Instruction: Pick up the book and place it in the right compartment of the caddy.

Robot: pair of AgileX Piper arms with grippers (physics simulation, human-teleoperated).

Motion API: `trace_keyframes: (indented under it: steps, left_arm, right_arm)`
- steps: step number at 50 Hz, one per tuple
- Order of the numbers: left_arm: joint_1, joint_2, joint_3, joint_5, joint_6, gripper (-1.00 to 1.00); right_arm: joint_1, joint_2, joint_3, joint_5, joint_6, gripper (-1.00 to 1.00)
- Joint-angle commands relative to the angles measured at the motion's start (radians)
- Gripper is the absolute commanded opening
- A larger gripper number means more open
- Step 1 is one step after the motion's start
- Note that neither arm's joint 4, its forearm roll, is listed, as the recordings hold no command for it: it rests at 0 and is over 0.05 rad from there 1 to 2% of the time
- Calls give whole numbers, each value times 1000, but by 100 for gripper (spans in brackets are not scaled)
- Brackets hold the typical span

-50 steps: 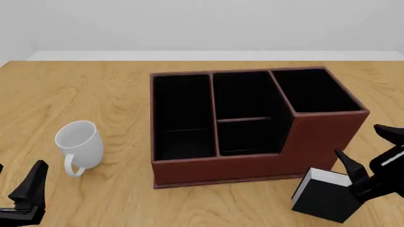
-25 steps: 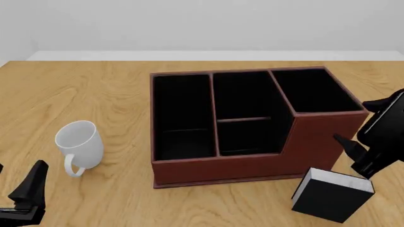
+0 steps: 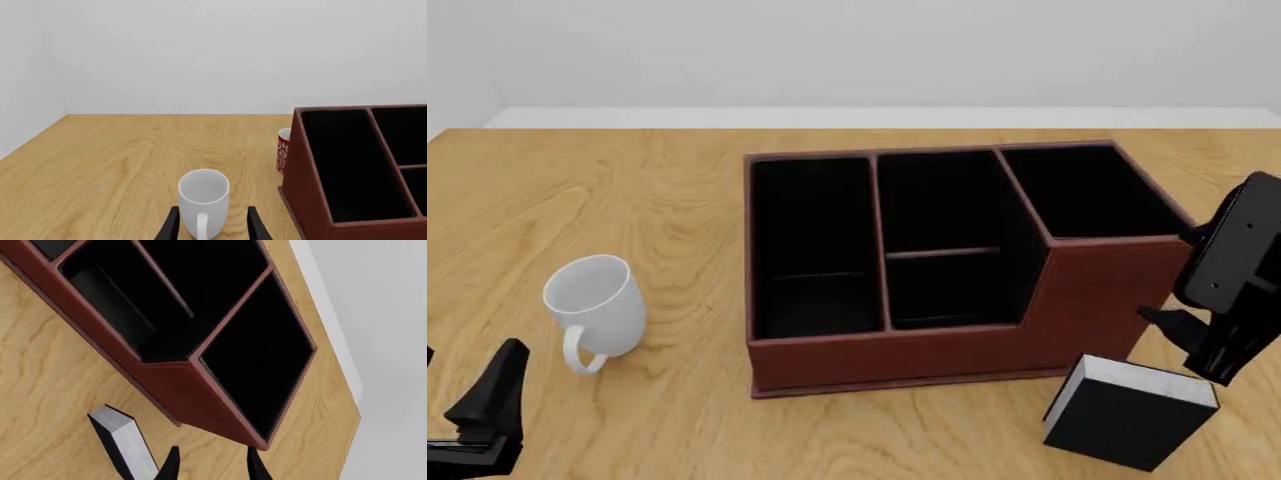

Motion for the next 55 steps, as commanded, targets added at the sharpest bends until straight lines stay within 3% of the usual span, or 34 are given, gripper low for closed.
trace_keyframes:
  steps: [1, 2, 12, 55]
  left_arm:
    - [0, 0, 0, 0, 0, 100]
    - [0, 0, 0, 0, 0, 100]
    - [0, 0, 0, 0, 0, 100]
    - [0, 0, 0, 0, 0, 100]
  right_arm:
    - [-11, -5, 4, 88, -40, 100]
    - [-5, 1, -12, 104, -20, 100]
    - [1, -2, 11, 151, -26, 100]
    - [16, -14, 123, 231, 28, 100]
